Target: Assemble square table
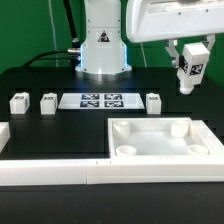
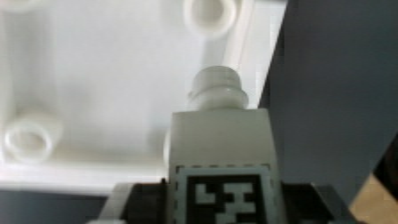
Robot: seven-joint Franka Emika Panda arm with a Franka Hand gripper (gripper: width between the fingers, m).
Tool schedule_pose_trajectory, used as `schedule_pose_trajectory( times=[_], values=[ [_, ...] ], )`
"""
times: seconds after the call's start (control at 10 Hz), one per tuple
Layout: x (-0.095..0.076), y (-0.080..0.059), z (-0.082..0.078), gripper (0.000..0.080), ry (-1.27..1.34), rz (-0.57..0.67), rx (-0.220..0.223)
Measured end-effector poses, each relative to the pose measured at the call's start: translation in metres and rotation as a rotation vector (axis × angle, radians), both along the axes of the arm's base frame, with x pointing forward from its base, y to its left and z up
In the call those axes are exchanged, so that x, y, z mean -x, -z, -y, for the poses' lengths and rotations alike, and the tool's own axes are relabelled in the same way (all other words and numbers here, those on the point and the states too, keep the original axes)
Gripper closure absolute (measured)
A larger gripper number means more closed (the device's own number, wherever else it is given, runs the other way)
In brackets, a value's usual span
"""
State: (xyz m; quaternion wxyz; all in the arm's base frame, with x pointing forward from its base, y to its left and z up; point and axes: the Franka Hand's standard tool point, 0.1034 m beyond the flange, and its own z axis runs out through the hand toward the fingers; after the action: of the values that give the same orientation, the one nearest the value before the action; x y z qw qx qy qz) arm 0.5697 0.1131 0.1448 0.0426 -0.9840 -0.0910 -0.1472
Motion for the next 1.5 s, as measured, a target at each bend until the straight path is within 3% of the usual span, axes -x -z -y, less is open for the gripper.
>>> schedule_pose_trajectory(
  times=[0.2, 0.3, 0.7, 1.1, 1.5],
  values=[
    [-0.034, 0.0, 0.001, 0.0512, -0.011, 0.159, -0.014],
    [-0.04, -0.001, -0.003, 0.0512, -0.009, 0.235, -0.026],
    [-0.037, 0.003, -0.002, 0.0512, -0.01, 0.225, -0.024],
    [-0.047, 0.038, 0.007, 0.0512, -0.038, 0.22, 0.001],
    [-0.061, 0.054, -0.002, 0.0512, -0.042, 0.218, -0.008]
  ],
)
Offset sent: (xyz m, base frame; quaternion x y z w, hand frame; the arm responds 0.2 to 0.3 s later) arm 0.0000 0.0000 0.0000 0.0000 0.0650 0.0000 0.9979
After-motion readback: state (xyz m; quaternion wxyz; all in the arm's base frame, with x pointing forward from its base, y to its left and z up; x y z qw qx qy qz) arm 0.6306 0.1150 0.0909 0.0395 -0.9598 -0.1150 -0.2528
